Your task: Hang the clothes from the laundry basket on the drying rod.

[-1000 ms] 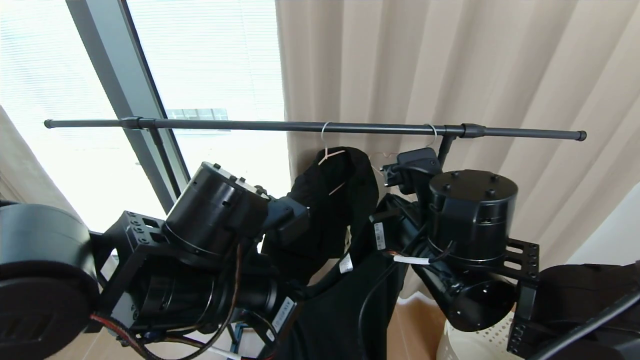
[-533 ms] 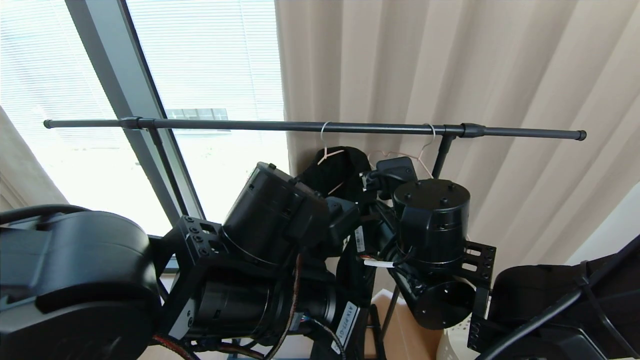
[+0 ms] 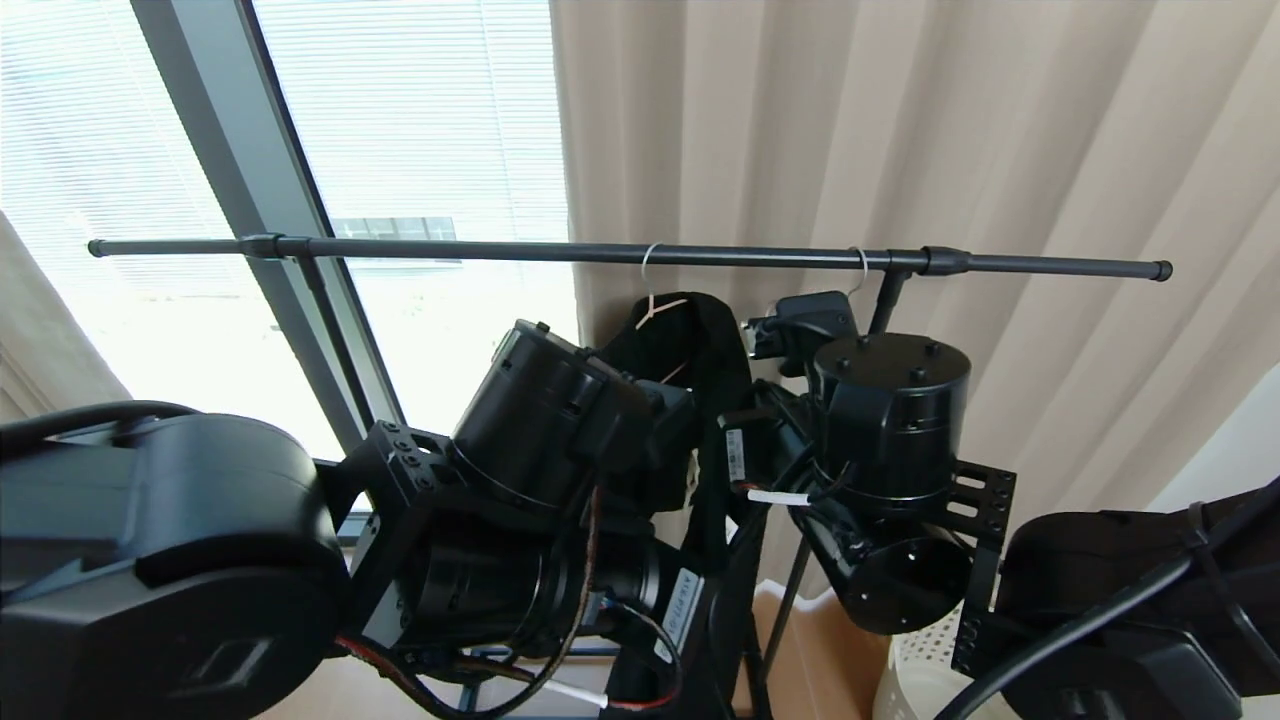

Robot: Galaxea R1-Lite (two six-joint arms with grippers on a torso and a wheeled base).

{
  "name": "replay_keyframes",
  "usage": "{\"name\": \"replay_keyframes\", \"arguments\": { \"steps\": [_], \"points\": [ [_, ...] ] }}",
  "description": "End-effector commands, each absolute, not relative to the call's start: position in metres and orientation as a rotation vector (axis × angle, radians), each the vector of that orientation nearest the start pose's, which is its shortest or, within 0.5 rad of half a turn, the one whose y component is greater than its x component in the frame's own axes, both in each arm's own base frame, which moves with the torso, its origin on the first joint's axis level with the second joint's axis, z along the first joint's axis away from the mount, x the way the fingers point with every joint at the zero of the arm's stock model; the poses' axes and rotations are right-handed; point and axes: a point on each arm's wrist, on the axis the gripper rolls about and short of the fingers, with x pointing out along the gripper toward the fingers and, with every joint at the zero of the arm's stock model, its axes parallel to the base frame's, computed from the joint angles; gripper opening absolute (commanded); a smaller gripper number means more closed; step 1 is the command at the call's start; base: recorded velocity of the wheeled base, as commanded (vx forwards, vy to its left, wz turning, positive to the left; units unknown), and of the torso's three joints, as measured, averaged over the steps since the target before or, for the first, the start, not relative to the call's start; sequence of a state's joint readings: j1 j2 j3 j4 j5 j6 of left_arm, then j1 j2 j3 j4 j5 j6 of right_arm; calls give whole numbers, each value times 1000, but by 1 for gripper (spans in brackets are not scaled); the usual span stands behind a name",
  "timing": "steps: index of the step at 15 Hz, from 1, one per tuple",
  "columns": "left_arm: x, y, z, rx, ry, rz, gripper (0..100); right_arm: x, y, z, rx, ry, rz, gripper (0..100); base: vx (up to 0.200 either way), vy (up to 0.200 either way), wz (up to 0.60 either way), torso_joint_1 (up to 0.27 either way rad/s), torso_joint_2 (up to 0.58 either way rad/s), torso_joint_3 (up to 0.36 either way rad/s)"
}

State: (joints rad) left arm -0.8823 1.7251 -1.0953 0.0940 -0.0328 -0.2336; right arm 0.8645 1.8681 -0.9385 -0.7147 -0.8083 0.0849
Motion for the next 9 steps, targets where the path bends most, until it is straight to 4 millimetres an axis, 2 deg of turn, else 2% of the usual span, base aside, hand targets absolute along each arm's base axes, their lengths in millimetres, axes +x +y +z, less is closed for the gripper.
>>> {"name": "replay_keyframes", "arguments": {
  "steps": [1,3,5,6,7,8,9],
  "points": [
    [217,-217,181,95,780,-661,0,238,237,188,-53,120,20,0,0,0,0,0,0,0],
    [242,-203,183,74,760,-584,0,239,225,195,-66,107,-6,0,0,0,0,0,0,0],
    [272,-197,190,46,718,-524,0,234,214,198,-106,106,-14,0,0,0,0,0,0,0],
    [288,-198,194,39,690,-486,0,233,207,197,-136,110,-23,0,0,0,0,0,0,0],
    [294,-201,195,38,675,-469,0,232,205,197,-148,114,-24,0,0,0,0,0,0,0],
    [309,-210,202,31,628,-439,0,229,200,195,-181,122,-25,0,0,0,0,0,0,0],
    [310,-215,205,29,612,-438,0,228,199,193,-199,127,-24,0,0,0,0,0,0,0]
  ]
}}
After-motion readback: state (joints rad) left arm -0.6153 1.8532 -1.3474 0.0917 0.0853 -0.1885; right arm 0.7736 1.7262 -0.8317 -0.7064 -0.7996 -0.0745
